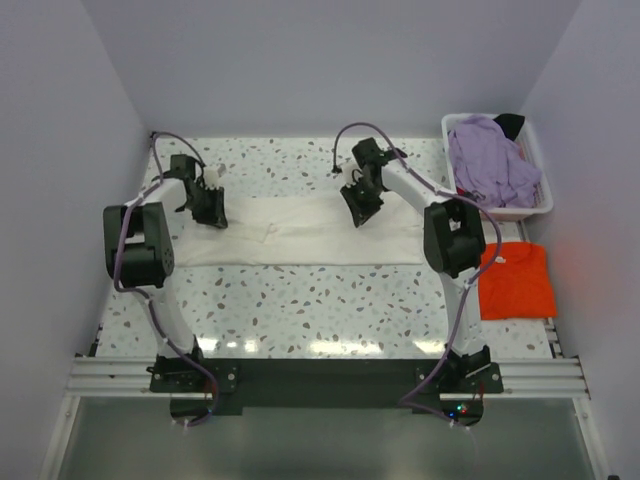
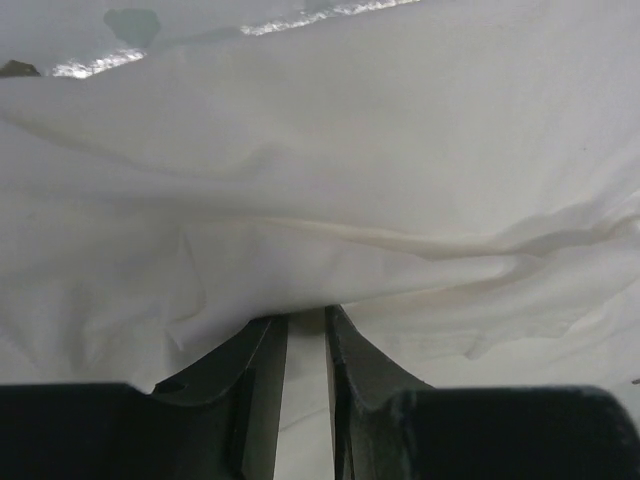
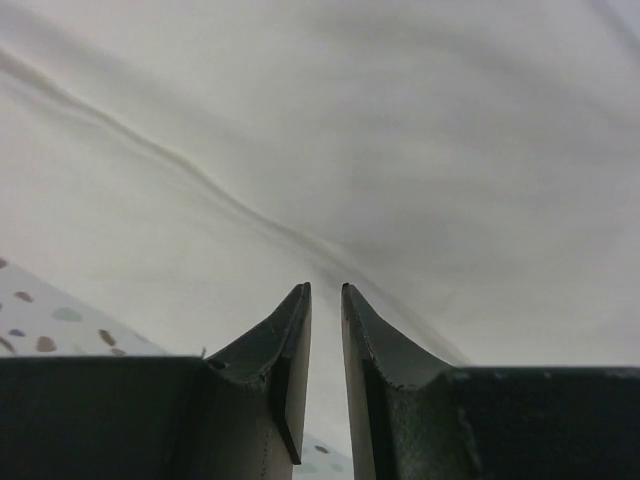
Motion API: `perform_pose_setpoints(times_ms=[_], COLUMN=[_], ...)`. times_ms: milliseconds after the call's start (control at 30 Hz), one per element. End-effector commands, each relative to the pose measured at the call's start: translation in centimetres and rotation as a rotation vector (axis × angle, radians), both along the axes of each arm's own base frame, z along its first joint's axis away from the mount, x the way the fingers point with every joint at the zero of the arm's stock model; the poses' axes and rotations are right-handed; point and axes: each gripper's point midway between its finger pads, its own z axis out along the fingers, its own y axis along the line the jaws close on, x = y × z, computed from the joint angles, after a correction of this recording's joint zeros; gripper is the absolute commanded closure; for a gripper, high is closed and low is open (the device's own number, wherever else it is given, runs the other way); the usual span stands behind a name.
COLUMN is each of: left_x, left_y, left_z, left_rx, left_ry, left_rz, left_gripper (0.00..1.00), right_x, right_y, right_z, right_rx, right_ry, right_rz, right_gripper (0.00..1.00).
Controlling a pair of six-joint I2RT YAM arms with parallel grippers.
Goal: Fold and stack the t-shirts
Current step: Fold the tshirt
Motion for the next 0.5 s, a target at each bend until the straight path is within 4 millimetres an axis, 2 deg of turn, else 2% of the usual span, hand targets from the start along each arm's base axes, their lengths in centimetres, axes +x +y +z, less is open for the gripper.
perform_pose_setpoints(times_ms=[0,100,133,167,200,233,267,300,333,367,400,433,467], left_x=[1.5,2.6,3.3,3.6,5.6,6.6,7.1,10.1,11.3,12.4,13.2,16.0,16.8], left_y=[1.7,2.5,2.7,2.6,2.7,2.7,2.7,2.3,1.9,1.0,-1.3,-2.5,-3.1], left_z=[-1.6,-3.2,-3.4,-4.8,-3.8,-3.9,-5.3,-3.5,-3.2,-4.2,-3.6,-0.8,0.0], left_rx=[0.097,0.132,0.137,0.132,0.135,0.141,0.143,0.152,0.163,0.155,0.116,0.105,0.082], left_ry=[0.029,0.062,0.055,0.078,0.042,0.028,0.045,-0.025,-0.050,-0.049,-0.068,-0.167,-0.201], left_rz=[0.048,0.049,0.038,0.027,0.020,-0.003,-0.020,-0.041,-0.080,-0.119,-0.176,-0.208,-0.228], left_gripper=[0.72,0.73,0.73,0.73,0.73,0.72,0.73,0.73,0.73,0.74,0.73,0.73,0.70], right_x=[2.1,2.0,1.3,0.8,0.0,-1.1,-2.5,-3.6,-4.6,-7.1,-8.5,-10.2,-13.0], right_y=[-3.5,-4.7,-5.1,-5.3,-5.1,-5.1,-5.2,-4.8,-4.1,-3.1,-2.1,-0.6,1.2], right_z=[-0.6,-2.1,-2.9,-3.4,-3.8,-4.1,-4.7,-4.9,-4.9,-4.8,-4.4,-4.1,-3.1], right_rx=[-0.193,-0.254,-0.272,-0.280,-0.268,-0.265,-0.265,-0.251,-0.223,-0.218,-0.198,-0.146,-0.110], right_ry=[-0.104,-0.103,-0.066,-0.040,-0.005,0.039,0.078,0.102,0.114,0.134,0.136,0.150,0.160], right_rz=[0.085,0.116,0.131,0.138,0.153,0.165,0.178,0.195,0.218,0.270,0.311,0.354,0.420], right_gripper=[0.77,0.79,0.80,0.80,0.82,0.82,0.83,0.83,0.84,0.84,0.84,0.84,0.84])
